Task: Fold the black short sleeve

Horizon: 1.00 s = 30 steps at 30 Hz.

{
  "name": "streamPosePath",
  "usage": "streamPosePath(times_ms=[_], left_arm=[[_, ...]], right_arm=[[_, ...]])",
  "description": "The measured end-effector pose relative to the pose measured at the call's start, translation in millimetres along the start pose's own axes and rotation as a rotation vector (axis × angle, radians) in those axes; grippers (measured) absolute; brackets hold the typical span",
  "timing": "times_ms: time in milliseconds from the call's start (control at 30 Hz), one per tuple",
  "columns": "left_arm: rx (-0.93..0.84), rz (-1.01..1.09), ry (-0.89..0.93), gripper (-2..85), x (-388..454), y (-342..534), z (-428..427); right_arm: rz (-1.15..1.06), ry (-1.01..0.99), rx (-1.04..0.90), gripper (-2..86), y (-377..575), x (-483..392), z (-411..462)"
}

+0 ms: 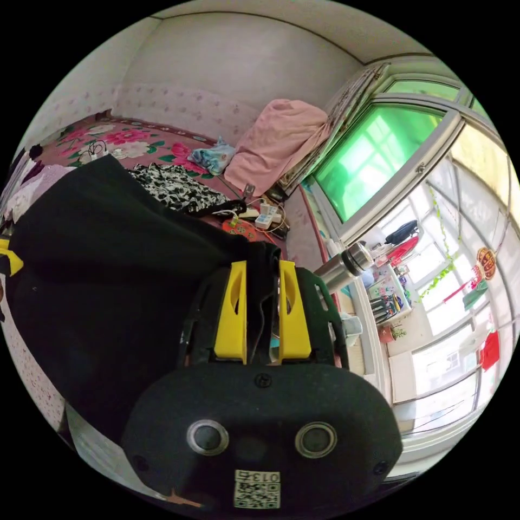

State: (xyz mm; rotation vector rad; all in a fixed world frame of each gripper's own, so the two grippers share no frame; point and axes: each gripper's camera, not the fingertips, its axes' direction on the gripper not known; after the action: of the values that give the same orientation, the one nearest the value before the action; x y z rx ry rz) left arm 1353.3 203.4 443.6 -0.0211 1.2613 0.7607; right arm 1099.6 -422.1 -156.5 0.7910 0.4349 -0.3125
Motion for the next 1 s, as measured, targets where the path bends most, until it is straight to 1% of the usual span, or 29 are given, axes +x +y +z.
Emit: streamPosePath(times_ms=[67, 100, 133, 167, 200, 233, 300, 333, 367, 400, 433, 500, 533, 567, 600, 767, 900, 933, 967, 1000], left_arm=[[0.063, 0.014, -0.044, 5.4, 2, 7, -13], [0.124, 0.045, -0.114, 4.8, 8, 11, -24], [0.175, 0.094, -0.202, 3.8, 19, 9, -31], [0.194, 0.124, -0.239, 3.5, 26, 6, -31], [0.211, 0.191, -0.278, 2.9, 42, -3, -27], [0.195, 0.269, -0.284, 2.4, 59, -17, -14], [0.132, 0.347, -0.314, 1.6, 80, -39, 16], [0.094, 0.359, -0.349, 1.1, 88, -51, 39], [0.071, 0.361, -0.366, 0.8, 90, -57, 50], [-0.004, 0.356, -0.396, 0.4, 90, -65, 74], [-0.099, 0.343, -0.408, 0.1, 86, -68, 98], [-0.141, 0.335, -0.405, -0.1, 81, -59, 122], [-0.103, 0.307, -0.402, -0.1, 80, -49, 124], [-0.099, 0.293, -0.401, -0.2, 81, -45, 125], [-0.095, 0.281, -0.400, -0.2, 83, -35, 126], [-0.103, 0.347, -0.431, -0.4, 96, 2, 131], [-0.121, 0.338, -0.412, -0.4, 97, -22, 128], [-0.125, 0.347, -0.413, -0.4, 101, -28, 126], [-0.119, 0.358, -0.410, -0.4, 104, -30, 123], [-0.065, 0.379, -0.423, -0.3, 112, -30, 113]], right_arm=[[0.071, 0.011, 0.079, 7.5, 6, 20, -28], [0.087, 0.004, 0.113, 6.9, 9, 25, -37], [0.086, -0.026, 0.168, 5.0, 14, 30, -54], [0.044, -0.071, 0.213, 2.2, 18, 28, -69], [0.017, -0.097, 0.237, 1.8, 20, 25, -75], [-0.022, -0.140, 0.257, 1.0, 21, 16, -82], [-0.083, -0.219, 0.217, 0.5, 18, 0, -81], [-0.110, -0.265, 0.163, 0.3, 17, -11, -75], [-0.133, -0.270, 0.093, 0.1, 17, -23, -63], [-0.149, -0.266, 0.046, 0.0, 19, -29, -55], [-0.183, -0.262, -0.063, 0.0, 25, -41, -35], [-0.106, -0.293, -0.011, -0.1, 44, -43, -23], [-0.019, -0.351, 0.016, -0.1, 53, -36, -22], [0.022, -0.408, 0.012, -0.2, 57, -33, -23], [0.022, -0.417, 0.009, -0.2, 59, -34, -24], [-0.060, -0.312, 0.033, -0.2, 74, -70, -37], [-0.097, -0.270, -0.019, -0.2, 60, -79, -33], [-0.118, -0.232, -0.044, -0.2, 53, -82, -35], [-0.124, -0.190, -0.024, -0.2, 48, -85, -42], [-0.109, -0.168, 0.015, -0.2, 47, -85, -49]])
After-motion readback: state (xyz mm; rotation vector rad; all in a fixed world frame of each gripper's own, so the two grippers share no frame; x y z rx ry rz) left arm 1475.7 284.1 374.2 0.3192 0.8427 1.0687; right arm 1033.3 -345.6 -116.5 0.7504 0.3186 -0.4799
